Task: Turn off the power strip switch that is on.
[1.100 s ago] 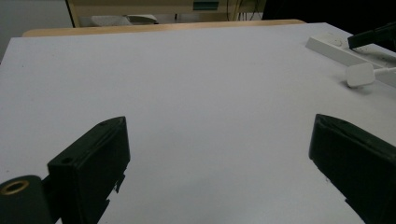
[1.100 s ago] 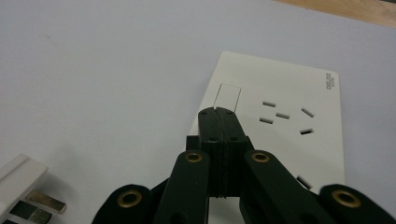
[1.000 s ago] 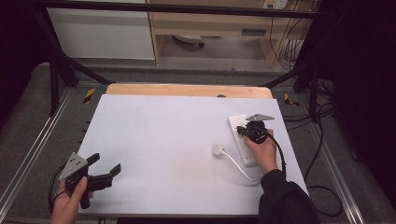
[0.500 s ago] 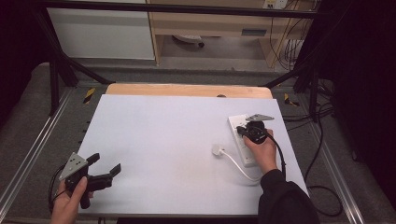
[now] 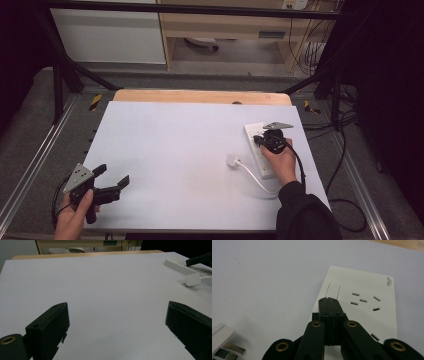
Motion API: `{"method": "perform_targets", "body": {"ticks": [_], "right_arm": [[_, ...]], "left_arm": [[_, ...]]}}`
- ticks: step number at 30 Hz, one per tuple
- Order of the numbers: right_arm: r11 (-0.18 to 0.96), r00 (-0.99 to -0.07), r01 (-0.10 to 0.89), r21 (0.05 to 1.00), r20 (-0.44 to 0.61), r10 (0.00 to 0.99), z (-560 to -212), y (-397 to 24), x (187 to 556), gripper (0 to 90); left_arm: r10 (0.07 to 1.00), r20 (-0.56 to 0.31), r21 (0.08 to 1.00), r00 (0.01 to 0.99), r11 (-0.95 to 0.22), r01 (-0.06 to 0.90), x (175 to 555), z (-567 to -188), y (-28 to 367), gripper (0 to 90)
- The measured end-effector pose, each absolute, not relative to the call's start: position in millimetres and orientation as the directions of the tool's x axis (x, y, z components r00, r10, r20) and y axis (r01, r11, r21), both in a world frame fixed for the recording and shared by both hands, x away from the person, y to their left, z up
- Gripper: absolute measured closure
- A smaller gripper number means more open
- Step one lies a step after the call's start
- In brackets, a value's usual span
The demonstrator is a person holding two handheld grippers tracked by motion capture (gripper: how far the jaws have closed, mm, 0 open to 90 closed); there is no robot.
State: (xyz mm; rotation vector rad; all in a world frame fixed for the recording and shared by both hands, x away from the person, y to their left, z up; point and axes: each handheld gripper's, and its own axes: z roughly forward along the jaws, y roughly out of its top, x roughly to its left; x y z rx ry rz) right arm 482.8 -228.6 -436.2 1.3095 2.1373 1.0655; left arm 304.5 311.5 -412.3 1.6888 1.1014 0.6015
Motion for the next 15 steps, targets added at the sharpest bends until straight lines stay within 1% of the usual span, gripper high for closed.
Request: {"method": "perform_targets", "body": {"ticks": [15], "right_arm": [[0.258, -0.469, 0.562, 0.786, 0.045, 0.882, -435.6, -229.6, 482.6, 90.0]], "left_arm": [[0.88, -0.106, 0.918, 0.462, -0.092, 0.386, 304.7, -412.3, 311.6, 5.0]]}}
